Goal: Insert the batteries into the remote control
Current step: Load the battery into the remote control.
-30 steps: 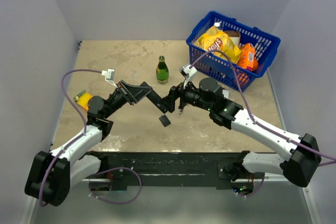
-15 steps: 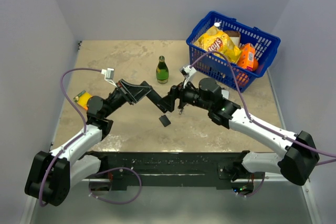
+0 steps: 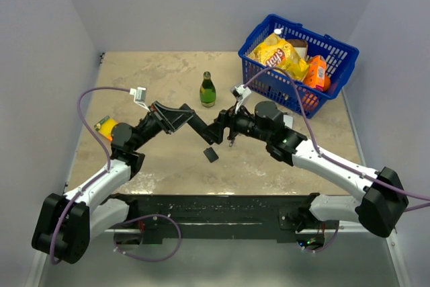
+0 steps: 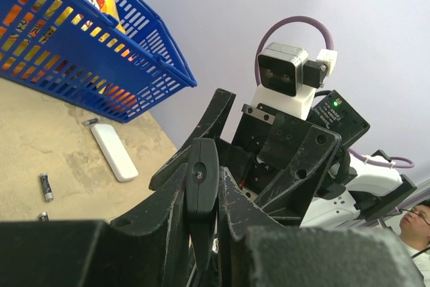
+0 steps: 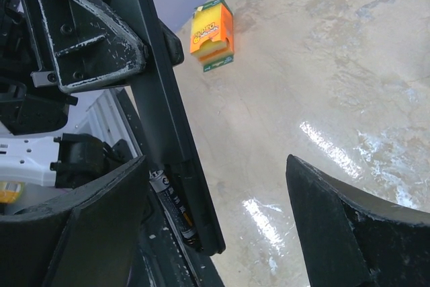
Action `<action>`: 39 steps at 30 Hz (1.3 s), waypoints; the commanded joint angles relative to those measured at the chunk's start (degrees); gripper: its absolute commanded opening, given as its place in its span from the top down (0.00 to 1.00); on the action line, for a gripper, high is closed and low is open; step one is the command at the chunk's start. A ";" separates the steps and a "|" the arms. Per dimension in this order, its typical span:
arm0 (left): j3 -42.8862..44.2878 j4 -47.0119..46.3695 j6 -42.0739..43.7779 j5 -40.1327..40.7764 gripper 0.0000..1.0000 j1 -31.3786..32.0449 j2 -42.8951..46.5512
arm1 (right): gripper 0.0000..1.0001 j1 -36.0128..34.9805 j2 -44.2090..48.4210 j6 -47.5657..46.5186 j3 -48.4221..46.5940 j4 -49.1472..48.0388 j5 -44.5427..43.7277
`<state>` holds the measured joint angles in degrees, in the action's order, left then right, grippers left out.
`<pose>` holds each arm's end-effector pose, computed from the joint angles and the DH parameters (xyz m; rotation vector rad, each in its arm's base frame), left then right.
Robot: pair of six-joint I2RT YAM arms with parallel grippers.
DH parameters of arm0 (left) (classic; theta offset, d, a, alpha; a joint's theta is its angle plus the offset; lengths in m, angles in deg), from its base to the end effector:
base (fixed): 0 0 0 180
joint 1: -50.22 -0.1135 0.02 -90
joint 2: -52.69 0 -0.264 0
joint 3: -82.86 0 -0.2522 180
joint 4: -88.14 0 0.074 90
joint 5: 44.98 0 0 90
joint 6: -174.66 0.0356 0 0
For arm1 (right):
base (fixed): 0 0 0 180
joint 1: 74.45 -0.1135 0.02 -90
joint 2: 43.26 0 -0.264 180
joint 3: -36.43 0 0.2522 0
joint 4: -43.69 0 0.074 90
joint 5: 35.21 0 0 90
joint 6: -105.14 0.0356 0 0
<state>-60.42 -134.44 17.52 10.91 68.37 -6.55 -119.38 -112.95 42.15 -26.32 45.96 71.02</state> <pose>0.1982 -0.0860 0.2793 -0.0208 1.4711 -1.6090 0.1951 0.2087 0.3133 -0.5124 1.8013 1.1437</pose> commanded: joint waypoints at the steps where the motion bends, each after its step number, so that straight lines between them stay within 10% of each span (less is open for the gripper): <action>1: 1.21 -4.75 -2.48 0.36 1.00 0.30 0.18 | 0.17 0.63 2.10 0.51 0.57 -2.05 0.12; 39: 1.65 -9.14 -5.46 3.08 1.00 0.22 0.45 | 0.16 0.72 0.69 2.00 3.64 -1.52 0.21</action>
<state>-60.42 -135.95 14.97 12.09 68.42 -6.86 -119.03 -112.36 44.12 -24.75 43.60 71.28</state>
